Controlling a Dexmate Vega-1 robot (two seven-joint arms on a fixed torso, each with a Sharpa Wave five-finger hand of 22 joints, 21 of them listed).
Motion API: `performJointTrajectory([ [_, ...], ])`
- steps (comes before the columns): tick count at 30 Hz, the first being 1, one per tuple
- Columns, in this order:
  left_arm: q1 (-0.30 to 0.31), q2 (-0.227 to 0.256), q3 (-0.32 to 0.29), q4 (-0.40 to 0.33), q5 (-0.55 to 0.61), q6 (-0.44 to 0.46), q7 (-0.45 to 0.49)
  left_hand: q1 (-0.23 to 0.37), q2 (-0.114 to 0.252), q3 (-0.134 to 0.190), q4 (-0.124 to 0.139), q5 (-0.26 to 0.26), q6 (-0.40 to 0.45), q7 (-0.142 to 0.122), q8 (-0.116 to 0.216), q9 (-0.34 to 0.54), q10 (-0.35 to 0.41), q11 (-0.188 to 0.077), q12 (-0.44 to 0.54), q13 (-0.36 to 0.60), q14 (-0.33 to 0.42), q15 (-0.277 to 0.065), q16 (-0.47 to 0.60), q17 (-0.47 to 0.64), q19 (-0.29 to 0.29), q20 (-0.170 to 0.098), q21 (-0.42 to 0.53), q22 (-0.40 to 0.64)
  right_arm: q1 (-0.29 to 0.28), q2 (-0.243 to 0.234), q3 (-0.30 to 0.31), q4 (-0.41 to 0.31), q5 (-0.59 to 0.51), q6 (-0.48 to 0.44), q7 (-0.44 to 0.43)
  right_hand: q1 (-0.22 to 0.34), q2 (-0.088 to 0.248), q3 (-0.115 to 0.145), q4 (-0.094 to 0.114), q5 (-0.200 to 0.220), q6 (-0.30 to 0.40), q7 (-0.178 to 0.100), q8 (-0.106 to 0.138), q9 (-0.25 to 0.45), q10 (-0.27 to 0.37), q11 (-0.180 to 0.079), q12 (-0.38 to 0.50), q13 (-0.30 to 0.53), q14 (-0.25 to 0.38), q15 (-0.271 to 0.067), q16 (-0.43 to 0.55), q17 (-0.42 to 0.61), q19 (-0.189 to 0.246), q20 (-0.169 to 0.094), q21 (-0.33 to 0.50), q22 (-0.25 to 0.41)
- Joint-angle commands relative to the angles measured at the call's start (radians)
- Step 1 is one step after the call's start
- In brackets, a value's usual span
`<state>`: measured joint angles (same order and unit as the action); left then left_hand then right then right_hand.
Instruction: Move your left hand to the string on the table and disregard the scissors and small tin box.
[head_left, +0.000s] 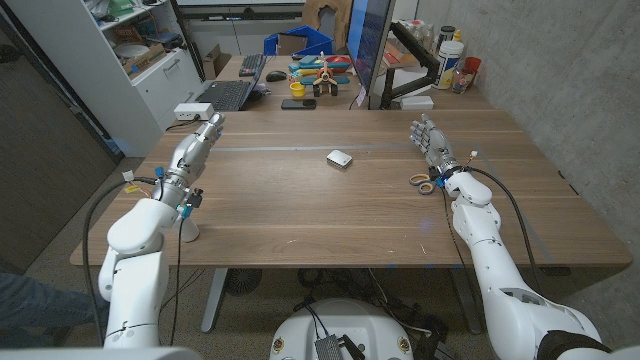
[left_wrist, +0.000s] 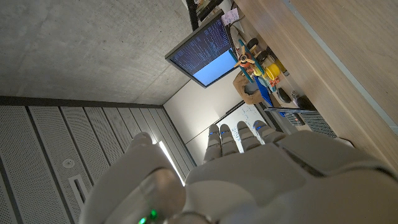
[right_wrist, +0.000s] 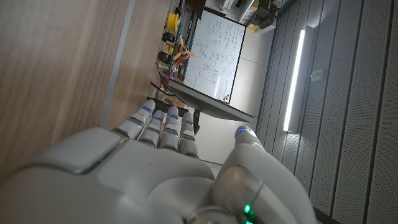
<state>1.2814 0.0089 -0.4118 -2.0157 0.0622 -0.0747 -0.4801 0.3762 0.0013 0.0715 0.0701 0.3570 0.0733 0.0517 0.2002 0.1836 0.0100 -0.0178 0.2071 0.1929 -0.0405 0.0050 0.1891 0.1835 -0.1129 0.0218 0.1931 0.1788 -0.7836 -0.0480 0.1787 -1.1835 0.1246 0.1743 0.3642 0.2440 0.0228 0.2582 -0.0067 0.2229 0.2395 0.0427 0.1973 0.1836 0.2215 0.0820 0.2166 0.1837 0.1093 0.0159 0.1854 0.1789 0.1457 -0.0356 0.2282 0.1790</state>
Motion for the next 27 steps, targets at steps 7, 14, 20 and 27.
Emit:
performJointTrajectory([
  [7,0.033,0.003,-0.005,-0.045,0.037,-0.008,-0.005,0.016,-0.002,-0.001,-0.008,0.007,-0.001,-0.004,0.001,0.005,-0.002,-0.006,-0.001,0.002,-0.001,0.009,0.001,0.002,-0.01,0.006,0.004,0.004,-0.007,0.0,-0.003,-0.011,0.005,0.0,0.002,0.009,0.006,0.001,-0.007,0.0,0.01,0.001,0.002,0.006,0.008,-0.003,0.003,0.002,0.006,-0.006,0.004,0.004,0.007,-0.012,-0.006,0.005],
  [14,0.045,0.0,-0.011,-0.063,0.042,-0.011,-0.007,0.02,-0.001,-0.001,-0.01,0.006,-0.002,-0.004,0.0,0.005,-0.003,-0.006,-0.001,0.002,-0.001,0.01,0.001,0.002,-0.011,0.007,0.005,0.004,-0.006,0.001,-0.003,-0.008,0.007,0.002,0.004,0.009,0.006,0.0,-0.007,0.0,0.009,0.001,0.001,0.006,0.007,-0.004,0.002,0.002,0.008,-0.004,0.004,0.004,0.008,-0.012,-0.006,0.005],
  [20,0.058,0.001,-0.013,-0.081,0.056,-0.011,-0.008,0.023,0.0,-0.001,-0.011,0.005,-0.001,-0.004,0.001,0.005,-0.002,-0.004,-0.001,0.003,-0.001,0.012,0.001,0.002,-0.011,0.007,0.005,0.004,-0.004,0.003,-0.002,0.002,0.011,0.008,0.008,0.008,0.006,0.0,-0.008,0.0,0.009,0.001,0.001,0.006,0.008,-0.003,0.003,0.002,0.009,-0.002,0.004,0.004,0.009,-0.012,-0.007,0.005],
  [27,0.072,-0.001,-0.017,-0.103,0.064,-0.015,-0.012,0.026,0.001,-0.002,-0.012,0.004,-0.002,-0.006,0.0,0.005,0.003,-0.005,0.001,0.003,-0.001,0.014,0.002,0.003,-0.014,0.01,0.005,0.004,-0.006,0.003,0.0,0.004,0.014,0.011,0.01,0.008,0.006,-0.001,-0.009,0.0,0.009,0.001,0.001,0.006,0.008,-0.005,0.002,0.002,0.011,-0.002,0.004,0.004,0.009,-0.011,-0.008,0.005],
])
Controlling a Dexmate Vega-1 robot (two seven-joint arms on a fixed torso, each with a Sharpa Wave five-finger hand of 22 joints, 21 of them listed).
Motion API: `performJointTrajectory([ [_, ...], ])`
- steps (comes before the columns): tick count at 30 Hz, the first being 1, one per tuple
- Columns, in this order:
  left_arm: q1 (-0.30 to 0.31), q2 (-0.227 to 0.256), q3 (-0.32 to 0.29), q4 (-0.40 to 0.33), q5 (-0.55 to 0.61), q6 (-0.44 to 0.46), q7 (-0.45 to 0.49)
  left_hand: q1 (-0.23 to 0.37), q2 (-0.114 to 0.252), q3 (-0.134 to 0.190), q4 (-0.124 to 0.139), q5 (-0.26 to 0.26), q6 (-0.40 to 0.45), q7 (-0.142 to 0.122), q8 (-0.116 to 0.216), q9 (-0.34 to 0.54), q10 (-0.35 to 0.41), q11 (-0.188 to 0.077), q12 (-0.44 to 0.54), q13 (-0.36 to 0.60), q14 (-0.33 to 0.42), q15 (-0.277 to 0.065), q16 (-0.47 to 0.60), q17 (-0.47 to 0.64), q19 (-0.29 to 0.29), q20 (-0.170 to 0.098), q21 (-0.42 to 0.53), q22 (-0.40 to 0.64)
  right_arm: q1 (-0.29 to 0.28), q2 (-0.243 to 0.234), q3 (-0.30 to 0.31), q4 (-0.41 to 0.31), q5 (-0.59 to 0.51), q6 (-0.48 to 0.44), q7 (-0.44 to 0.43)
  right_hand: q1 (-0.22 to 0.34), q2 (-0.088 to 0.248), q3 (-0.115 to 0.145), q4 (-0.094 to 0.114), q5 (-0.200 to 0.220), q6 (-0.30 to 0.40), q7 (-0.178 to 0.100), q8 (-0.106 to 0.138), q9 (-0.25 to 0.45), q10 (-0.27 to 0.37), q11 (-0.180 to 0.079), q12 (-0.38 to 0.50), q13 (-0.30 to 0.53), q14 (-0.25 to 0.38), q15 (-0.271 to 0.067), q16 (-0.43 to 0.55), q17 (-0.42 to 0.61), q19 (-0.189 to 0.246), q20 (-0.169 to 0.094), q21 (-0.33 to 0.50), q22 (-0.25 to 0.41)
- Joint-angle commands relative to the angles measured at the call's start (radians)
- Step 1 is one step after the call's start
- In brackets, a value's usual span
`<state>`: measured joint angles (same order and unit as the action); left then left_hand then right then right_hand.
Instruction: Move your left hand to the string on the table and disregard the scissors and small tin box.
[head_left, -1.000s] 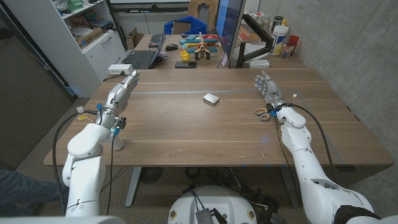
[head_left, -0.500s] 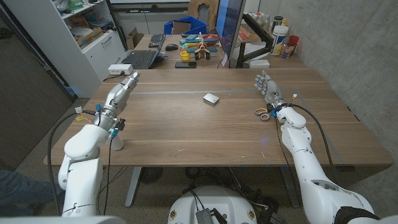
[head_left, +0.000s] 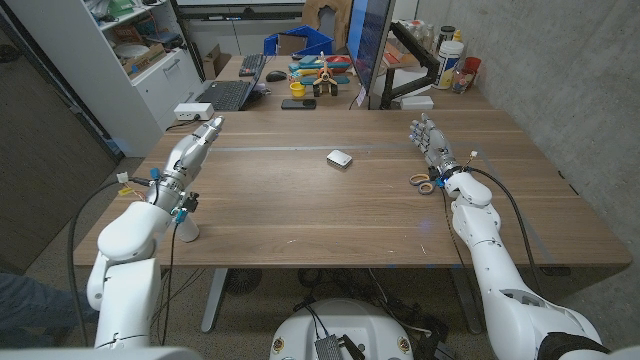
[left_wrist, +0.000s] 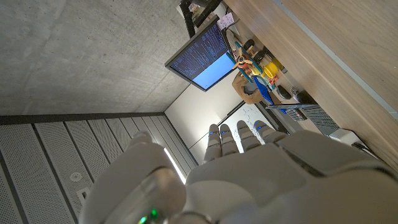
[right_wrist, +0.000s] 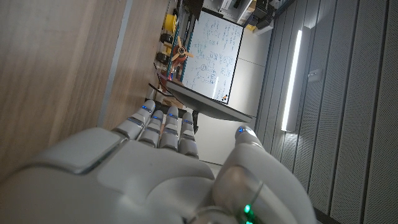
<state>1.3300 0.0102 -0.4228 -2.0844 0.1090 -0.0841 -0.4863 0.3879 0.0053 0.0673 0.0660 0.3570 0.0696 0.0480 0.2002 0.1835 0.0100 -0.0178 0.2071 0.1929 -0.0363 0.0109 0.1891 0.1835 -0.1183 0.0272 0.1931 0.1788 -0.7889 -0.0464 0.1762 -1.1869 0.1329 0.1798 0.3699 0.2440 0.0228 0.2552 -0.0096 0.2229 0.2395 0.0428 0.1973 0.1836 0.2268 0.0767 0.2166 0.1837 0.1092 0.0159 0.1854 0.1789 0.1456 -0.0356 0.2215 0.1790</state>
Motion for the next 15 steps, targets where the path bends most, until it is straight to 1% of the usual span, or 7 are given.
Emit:
performJointTrajectory([
  [1,0.025,-0.002,-0.006,-0.036,0.019,-0.008,-0.005,0.015,-0.003,0.002,-0.008,0.004,0.001,-0.003,0.0,0.005,0.003,-0.005,0.001,0.003,-0.005,0.008,0.002,0.003,-0.008,0.005,0.005,0.004,-0.002,0.001,0.004,0.006,0.006,0.005,0.004,0.009,0.006,0.002,-0.006,0.0,0.009,0.001,0.001,0.006,0.003,0.0,0.002,0.002,0.011,-0.003,0.004,0.004,0.009,-0.011,-0.001,0.005],
  [15,0.053,-0.01,-0.008,-0.07,0.043,-0.029,-0.006,0.019,-0.002,0.0,-0.01,0.002,-0.001,-0.003,0.0,0.005,0.003,-0.008,0.002,0.004,-0.007,0.008,0.001,0.003,-0.014,0.012,0.004,0.005,-0.01,-0.004,0.003,-0.016,0.006,-0.006,0.006,0.008,0.006,0.001,-0.007,0.0,0.009,0.0,0.0,0.006,0.004,0.001,0.002,0.002,0.013,-0.002,0.004,0.005,0.01,-0.011,-0.003,0.005],
])
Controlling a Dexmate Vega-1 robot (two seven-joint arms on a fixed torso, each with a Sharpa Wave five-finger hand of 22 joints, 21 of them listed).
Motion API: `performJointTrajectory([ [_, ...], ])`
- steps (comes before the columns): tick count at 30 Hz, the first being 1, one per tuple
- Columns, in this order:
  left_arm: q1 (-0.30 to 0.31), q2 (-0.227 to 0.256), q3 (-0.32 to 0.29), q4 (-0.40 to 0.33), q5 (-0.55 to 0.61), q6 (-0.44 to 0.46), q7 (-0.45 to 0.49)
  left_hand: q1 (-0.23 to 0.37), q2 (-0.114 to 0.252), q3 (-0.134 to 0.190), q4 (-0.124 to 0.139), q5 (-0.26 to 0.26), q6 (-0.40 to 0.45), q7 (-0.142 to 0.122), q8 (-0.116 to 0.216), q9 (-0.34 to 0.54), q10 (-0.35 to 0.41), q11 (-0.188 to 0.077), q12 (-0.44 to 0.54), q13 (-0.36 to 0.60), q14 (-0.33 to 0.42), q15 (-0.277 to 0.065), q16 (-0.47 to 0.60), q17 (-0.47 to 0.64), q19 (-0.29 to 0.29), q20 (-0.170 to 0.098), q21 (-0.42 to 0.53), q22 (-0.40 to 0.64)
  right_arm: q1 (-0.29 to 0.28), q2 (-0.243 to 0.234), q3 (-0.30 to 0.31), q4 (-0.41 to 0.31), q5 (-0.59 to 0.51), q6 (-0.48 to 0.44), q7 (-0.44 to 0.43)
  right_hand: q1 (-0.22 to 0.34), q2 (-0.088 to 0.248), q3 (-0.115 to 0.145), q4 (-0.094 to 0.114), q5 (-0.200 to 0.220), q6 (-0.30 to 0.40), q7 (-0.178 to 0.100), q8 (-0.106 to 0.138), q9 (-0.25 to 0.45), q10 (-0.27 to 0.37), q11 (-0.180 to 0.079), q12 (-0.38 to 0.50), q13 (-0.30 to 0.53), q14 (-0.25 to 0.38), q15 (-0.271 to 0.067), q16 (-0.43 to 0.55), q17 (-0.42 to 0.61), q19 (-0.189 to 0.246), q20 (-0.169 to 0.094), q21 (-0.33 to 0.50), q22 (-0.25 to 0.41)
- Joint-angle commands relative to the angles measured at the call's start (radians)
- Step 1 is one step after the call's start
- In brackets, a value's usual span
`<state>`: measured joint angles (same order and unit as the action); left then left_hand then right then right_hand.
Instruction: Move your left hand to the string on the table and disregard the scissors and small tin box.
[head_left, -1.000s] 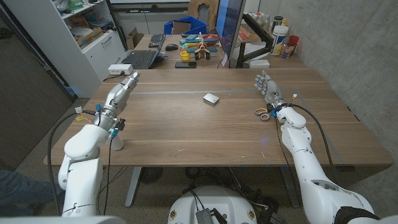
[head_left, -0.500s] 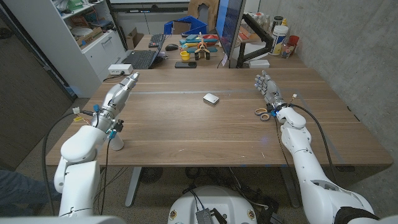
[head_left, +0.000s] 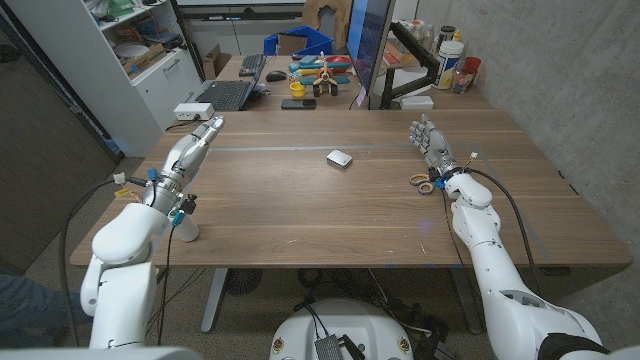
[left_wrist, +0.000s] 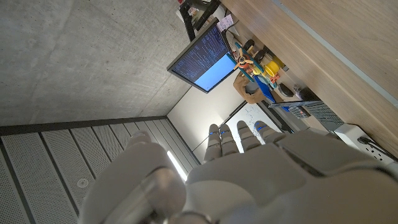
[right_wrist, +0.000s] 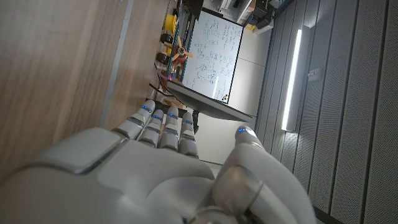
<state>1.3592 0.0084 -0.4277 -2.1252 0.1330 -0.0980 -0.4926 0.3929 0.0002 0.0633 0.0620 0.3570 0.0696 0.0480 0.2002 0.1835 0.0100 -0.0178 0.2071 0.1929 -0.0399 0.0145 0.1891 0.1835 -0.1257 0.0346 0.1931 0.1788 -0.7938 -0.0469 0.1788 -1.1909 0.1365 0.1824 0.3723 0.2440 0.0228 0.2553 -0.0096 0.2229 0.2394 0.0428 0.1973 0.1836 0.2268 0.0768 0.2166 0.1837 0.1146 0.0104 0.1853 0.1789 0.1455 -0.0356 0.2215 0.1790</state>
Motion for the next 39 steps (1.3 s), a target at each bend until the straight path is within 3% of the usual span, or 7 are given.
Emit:
performJointTrajectory([
  [1,0.026,-0.009,-0.003,-0.031,0.022,-0.019,0.002,0.015,0.003,0.004,-0.006,0.002,-0.001,-0.003,0.0,0.005,0.003,-0.008,0.001,0.004,-0.003,0.004,0.002,0.003,-0.007,0.005,0.004,0.005,-0.005,-0.004,0.0,-0.012,0.002,-0.01,0.004,0.008,0.006,0.0,-0.008,0.0,0.009,0.0,0.0,0.006,0.004,0.001,0.002,0.002,0.008,0.003,0.004,0.005,0.01,-0.011,-0.003,0.005],
  [15,0.062,-0.016,-0.02,-0.073,0.089,-0.039,0.022,0.028,0.004,0.004,-0.012,0.0,-0.006,-0.008,-0.001,0.006,0.003,-0.01,0.002,0.004,-0.004,0.007,0.002,0.003,-0.005,0.015,0.006,0.005,-0.004,-0.007,-0.002,-0.013,-0.002,-0.018,0.006,0.008,0.006,0.0,-0.009,-0.001,0.009,0.0,0.0,0.006,0.003,-0.002,0.001,0.002,0.011,0.002,0.005,0.005,0.01,-0.01,-0.005,0.005],
  [39,0.069,-0.018,-0.04,-0.107,0.199,-0.027,0.047,0.059,0.012,0.012,-0.027,-0.001,-0.004,-0.011,0.002,0.006,0.004,-0.01,0.002,0.005,-0.002,0.009,0.003,0.003,-0.001,0.023,0.009,0.005,0.003,-0.005,-0.001,0.007,-0.004,-0.01,0.004,0.007,0.007,-0.002,-0.011,-0.001,0.009,-0.002,-0.001,0.006,0.005,0.001,0.001,0.002,0.013,0.001,0.005,0.005,0.011,-0.008,-0.008,0.005],
])
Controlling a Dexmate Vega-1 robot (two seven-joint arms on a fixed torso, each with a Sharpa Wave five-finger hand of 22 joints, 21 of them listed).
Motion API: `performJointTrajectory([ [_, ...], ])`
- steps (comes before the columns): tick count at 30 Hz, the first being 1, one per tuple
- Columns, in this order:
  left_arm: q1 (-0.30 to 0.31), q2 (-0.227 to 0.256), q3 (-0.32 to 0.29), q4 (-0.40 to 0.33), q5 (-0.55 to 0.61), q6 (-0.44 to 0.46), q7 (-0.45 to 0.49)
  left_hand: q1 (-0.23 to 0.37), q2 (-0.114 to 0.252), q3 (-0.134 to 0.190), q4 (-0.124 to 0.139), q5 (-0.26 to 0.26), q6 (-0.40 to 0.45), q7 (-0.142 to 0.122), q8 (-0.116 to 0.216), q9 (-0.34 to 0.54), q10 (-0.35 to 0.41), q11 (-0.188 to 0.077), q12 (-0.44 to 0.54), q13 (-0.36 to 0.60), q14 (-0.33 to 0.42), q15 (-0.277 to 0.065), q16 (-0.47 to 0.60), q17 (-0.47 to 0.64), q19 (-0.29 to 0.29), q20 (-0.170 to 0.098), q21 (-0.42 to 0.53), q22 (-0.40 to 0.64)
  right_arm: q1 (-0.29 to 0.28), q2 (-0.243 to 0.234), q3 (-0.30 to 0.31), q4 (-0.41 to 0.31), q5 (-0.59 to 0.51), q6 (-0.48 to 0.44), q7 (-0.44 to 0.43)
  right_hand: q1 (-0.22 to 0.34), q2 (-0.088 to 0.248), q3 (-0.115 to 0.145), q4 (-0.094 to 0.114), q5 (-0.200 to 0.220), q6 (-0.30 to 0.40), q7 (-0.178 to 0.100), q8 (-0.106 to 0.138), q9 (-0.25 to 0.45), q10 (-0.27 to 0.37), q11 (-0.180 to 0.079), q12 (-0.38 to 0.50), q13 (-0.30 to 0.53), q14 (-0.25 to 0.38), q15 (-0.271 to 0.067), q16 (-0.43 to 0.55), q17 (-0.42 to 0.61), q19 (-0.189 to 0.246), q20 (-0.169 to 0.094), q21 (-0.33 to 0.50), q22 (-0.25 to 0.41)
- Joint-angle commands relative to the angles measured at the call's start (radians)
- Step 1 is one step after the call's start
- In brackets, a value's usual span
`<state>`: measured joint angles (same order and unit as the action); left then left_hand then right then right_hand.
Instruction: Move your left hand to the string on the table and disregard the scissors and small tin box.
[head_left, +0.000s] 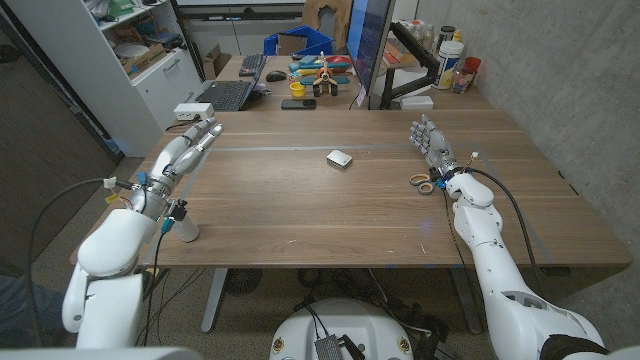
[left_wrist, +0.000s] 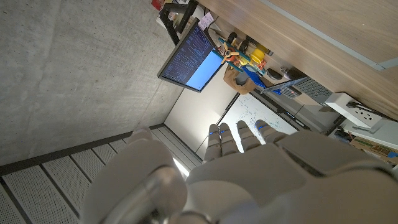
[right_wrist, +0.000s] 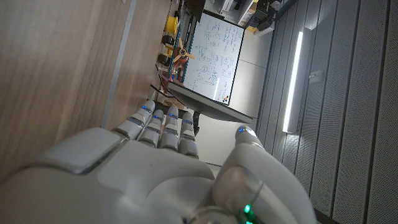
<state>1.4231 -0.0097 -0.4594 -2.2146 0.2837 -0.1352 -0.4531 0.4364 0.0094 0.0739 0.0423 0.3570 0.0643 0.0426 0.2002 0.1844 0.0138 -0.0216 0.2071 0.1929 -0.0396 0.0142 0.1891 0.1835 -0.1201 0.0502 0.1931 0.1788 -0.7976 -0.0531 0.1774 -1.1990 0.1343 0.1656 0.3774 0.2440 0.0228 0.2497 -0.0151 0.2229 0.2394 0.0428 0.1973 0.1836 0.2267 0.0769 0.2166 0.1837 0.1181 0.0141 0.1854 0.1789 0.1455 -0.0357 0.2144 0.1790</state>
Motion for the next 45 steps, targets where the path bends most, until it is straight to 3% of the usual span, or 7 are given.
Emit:
performJointTrajectory([
  [1,0.006,0.0,-0.01,-0.02,0.051,0.012,0.007,0.016,0.003,0.001,-0.008,-0.001,0.001,-0.006,0.002,0.005,0.001,-0.006,0.002,0.005,-0.002,0.01,0.003,0.003,-0.006,0.007,0.009,0.005,0.007,0.001,0.001,0.015,-0.001,0.007,-0.002,0.007,0.007,0.004,-0.006,-0.001,0.009,-0.002,-0.001,0.006,0.005,0.001,0.001,0.002,0.01,-0.003,0.005,0.005,0.011,-0.008,-0.001,0.005],
  [31,0.061,-0.029,-0.078,-0.103,0.139,0.049,0.007,0.043,0.009,0.007,-0.021,-0.004,0.003,-0.007,0.003,0.006,0.001,-0.004,0.003,0.006,-0.001,0.013,0.003,0.003,-0.005,0.015,0.01,0.005,0.041,0.009,-0.005,0.081,-0.011,0.031,0.006,0.005,0.008,0.002,-0.008,-0.001,0.01,-0.005,0.0,0.006,0.006,-0.002,0.0,0.002,0.013,-0.004,0.005,0.005,0.012,-0.007,-0.003,0.005],
  [45,0.095,-0.058,-0.092,-0.134,0.162,0.036,0.013,0.052,0.011,0.008,-0.025,-0.006,0.005,-0.007,0.004,0.006,0.002,-0.006,0.004,0.006,0.0,0.012,0.003,0.004,-0.002,0.019,0.011,0.005,0.04,0.01,-0.006,0.076,-0.014,0.024,0.01,0.005,0.009,0.001,-0.009,-0.001,0.011,-0.006,0.0,0.006,0.008,0.0,0.0,0.003,0.016,-0.004,0.005,0.005,0.012,-0.006,-0.004,0.005],
])
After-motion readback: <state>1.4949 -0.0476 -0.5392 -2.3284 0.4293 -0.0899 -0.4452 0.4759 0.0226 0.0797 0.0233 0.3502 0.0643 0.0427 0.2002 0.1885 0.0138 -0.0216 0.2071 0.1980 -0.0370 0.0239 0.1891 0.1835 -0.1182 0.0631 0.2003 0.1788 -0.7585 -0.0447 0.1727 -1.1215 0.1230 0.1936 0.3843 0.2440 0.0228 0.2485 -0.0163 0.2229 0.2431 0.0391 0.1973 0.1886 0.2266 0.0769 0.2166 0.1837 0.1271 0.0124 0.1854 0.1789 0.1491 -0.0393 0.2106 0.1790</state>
